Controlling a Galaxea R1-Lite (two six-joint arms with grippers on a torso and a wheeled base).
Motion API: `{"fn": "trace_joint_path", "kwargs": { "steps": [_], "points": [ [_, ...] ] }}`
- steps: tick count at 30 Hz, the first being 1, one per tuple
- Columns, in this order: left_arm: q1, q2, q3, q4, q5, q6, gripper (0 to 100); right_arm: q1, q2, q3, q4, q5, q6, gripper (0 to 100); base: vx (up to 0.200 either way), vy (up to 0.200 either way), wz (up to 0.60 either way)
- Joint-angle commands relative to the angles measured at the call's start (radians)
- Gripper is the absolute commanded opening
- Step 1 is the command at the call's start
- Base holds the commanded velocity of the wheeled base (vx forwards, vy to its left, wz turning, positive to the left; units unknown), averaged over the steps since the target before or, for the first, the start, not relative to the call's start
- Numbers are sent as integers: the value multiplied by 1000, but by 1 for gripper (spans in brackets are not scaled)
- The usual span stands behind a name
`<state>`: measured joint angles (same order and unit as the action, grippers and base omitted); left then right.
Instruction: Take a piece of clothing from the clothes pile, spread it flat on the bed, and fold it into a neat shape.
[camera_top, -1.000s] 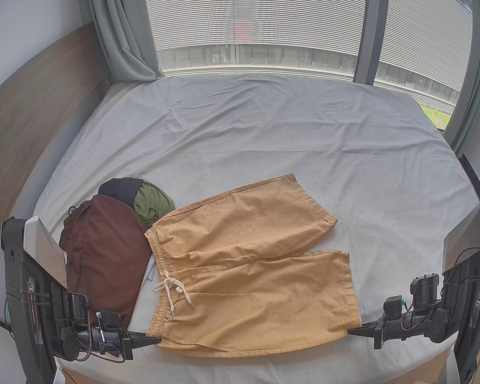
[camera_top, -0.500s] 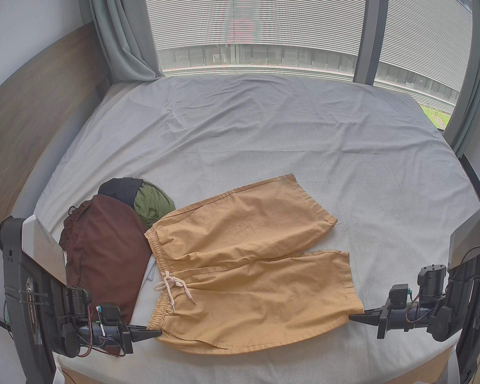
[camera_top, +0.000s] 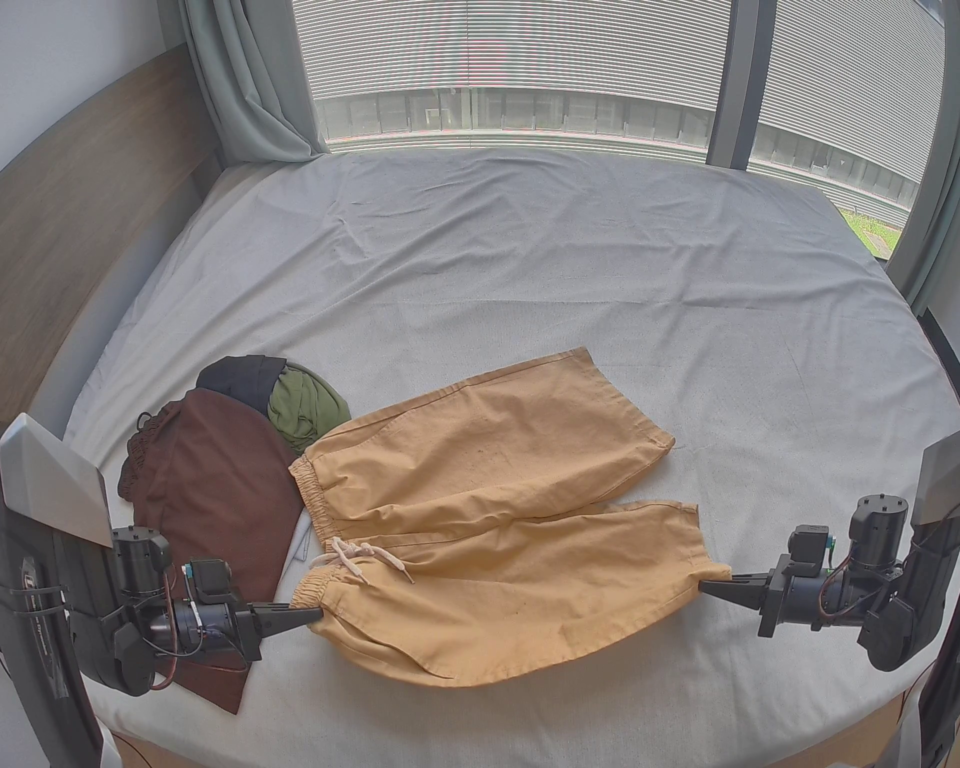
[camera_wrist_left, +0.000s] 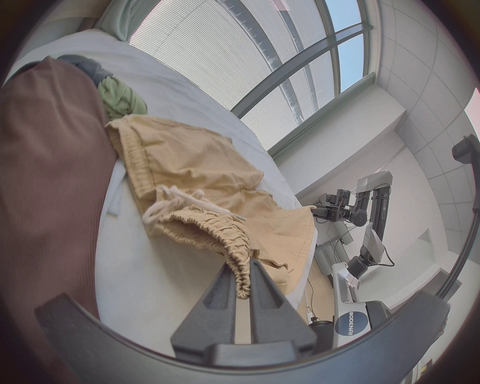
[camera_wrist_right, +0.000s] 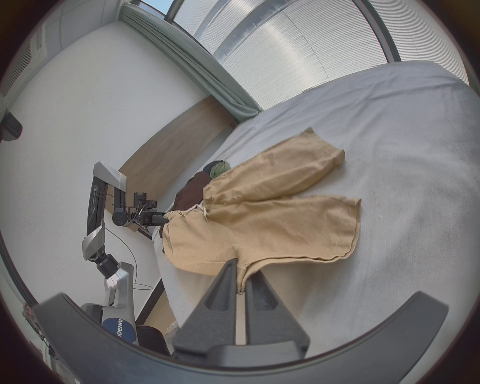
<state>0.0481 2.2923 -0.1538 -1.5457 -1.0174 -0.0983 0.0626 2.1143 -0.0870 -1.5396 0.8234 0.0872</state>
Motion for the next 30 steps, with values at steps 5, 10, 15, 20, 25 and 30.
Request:
{"fn": "trace_joint_path", "kwargs": {
  "steps": [5, 10, 15, 20, 25, 30],
  "points": [
    [-5, -65, -30, -2, 0, -14, 0, 3, -82, -19, -1, 10, 17, 0, 0, 0, 0],
    [-1, -65, -36, -2, 0, -14, 0, 2, -92, -20, -1, 13, 17, 0, 0, 0, 0],
    [-2, -67, -44, -2, 2, -18, 0, -3, -99, -26, -1, 13, 25, 0, 0, 0, 0],
    [3, -68, -58, -2, 3, -31, 0, -4, -126, -28, -1, 14, 37, 0, 0, 0, 0],
    [3, -73, -67, -2, 13, -83, 0, -4, -168, -22, 1, 33, 49, 0, 0, 0, 0],
    [6, -83, -92, -2, 46, -139, 0, -4, -203, -13, 1, 36, 49, 0, 0, 0, 0]
  ]
}}
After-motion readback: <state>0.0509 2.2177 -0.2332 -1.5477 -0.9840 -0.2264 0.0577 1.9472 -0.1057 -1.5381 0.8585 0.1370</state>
